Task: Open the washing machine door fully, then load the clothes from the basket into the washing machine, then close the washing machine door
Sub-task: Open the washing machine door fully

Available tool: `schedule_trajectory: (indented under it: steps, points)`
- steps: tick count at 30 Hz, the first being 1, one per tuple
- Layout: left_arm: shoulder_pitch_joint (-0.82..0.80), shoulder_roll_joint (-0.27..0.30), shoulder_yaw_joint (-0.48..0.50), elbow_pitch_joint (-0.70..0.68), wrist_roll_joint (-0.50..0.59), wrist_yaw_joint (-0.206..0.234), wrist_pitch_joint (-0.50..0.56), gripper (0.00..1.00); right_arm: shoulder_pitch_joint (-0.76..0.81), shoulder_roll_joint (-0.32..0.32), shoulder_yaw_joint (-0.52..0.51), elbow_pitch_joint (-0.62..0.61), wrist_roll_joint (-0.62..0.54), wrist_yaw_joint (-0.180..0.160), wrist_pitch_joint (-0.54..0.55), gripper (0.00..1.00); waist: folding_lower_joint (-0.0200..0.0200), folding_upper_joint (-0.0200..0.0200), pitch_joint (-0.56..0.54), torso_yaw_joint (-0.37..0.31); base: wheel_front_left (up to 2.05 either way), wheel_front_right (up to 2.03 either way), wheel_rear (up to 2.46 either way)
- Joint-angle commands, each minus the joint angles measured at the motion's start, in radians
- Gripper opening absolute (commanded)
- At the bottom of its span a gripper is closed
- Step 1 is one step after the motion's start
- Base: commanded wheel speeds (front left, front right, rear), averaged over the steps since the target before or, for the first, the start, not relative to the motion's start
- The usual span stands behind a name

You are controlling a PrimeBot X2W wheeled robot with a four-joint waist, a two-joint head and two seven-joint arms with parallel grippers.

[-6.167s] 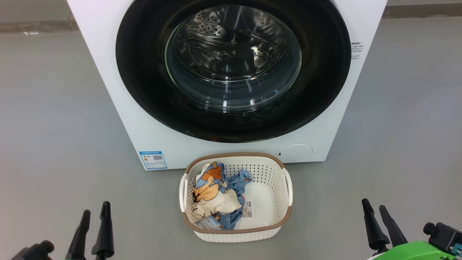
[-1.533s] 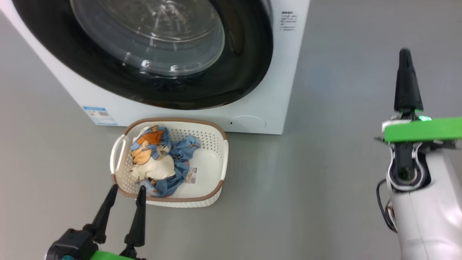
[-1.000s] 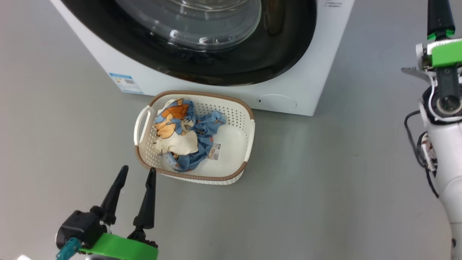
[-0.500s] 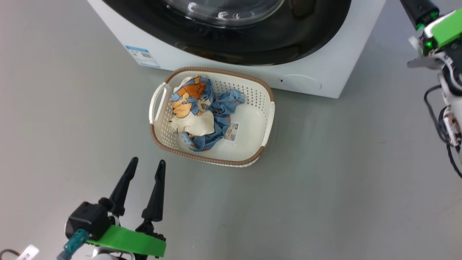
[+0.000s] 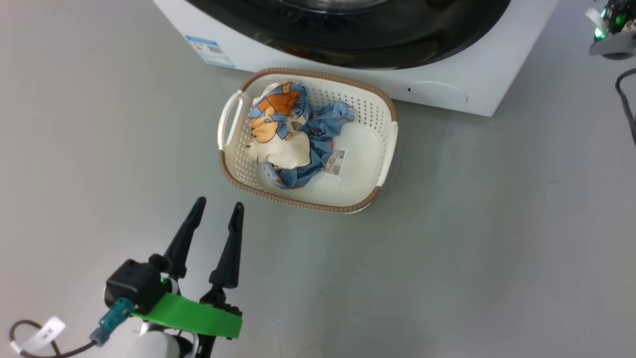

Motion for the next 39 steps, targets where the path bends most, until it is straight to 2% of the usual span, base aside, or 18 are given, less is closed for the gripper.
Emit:
schedule_trajectory:
  steps: [1,12,20,39]
  points:
    - [-0.022,0.019,0.029,-0.018,-0.006,-0.003,-0.008,1.0,-0.024,0.011,0.01,-0.017,0.0,-0.001,0.008,0.0,0.0,0.0,0.01,0.011,0.0,0.0,0.0]
    - [-0.049,0.01,0.007,-0.022,-0.017,-0.003,-0.008,1.0,-0.135,0.028,0.039,0.056,-0.03,-0.001,0.056,0.0,0.0,0.0,0.053,0.037,0.0,0.0,0.0]
    - [-0.064,0.006,-0.001,-0.019,-0.018,-0.003,-0.008,1.0,-0.147,0.04,0.063,0.074,-0.045,-0.001,0.081,0.0,0.0,0.0,0.055,0.04,0.0,0.0,0.0]
    - [-0.028,0.016,0.01,-0.005,-0.002,-0.003,-0.008,1.0,0.065,0.073,0.138,-0.098,-0.031,-0.001,0.175,0.0,0.0,0.0,-0.057,0.012,0.0,0.0,0.0]
